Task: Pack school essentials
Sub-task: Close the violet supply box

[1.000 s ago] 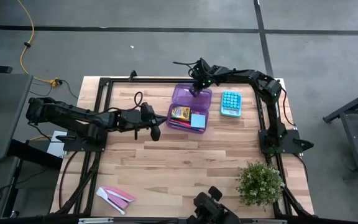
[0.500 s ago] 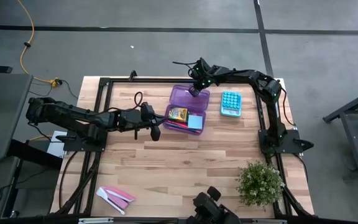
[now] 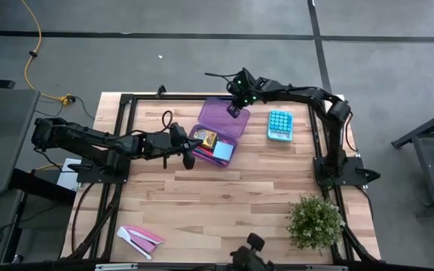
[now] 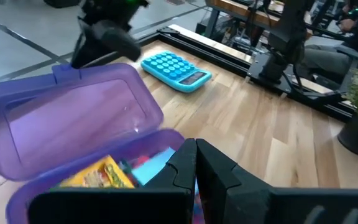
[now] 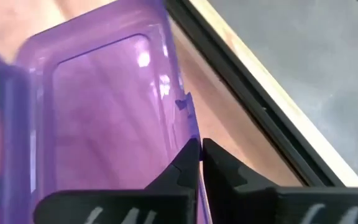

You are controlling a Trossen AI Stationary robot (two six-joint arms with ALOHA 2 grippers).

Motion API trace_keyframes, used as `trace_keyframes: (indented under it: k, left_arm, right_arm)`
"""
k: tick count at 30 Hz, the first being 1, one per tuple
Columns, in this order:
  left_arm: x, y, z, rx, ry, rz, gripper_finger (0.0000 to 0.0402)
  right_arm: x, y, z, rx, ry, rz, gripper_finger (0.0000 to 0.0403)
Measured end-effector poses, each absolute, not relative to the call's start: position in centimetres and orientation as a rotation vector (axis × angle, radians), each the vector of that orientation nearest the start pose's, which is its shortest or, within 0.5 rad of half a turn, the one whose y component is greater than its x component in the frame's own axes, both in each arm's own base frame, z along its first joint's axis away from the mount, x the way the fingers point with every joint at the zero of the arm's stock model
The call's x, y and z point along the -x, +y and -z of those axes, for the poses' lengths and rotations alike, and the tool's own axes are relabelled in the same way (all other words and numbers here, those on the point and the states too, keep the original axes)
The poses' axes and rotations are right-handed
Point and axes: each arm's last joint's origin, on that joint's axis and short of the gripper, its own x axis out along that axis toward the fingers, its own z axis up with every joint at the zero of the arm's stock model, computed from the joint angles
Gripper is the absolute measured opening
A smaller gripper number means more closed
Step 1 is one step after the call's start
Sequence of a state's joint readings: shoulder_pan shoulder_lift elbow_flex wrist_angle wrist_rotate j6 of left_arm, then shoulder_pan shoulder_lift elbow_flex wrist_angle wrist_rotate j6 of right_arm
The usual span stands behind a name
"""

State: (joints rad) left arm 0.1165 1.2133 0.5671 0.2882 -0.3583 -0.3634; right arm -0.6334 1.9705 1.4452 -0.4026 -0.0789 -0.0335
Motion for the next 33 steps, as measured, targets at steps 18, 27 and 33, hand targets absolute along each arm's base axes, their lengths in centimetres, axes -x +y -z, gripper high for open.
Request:
trace_keyframes:
  k: [18, 27, 33]
  left_arm:
    - [-20.6, 4.5, -26.4, 0.182, 0.058, -0.874, 0.0]
    - [-16.0, 4.1, -26.6, 0.244, 0.164, -0.967, 0.0]
    - [-15.4, 3.8, -24.4, 0.255, 0.249, -1.033, 0.0]
  right_arm:
    - [-37.4, -15.9, -25.2, -0.116, 0.791, 0.325, 0.0]
    - [-39.3, -10.1, -26.2, -0.055, 0.737, 0.191, 0.0]
    - [-40.4, -6.0, -26.6, -0.022, 0.692, 0.145, 0.0]
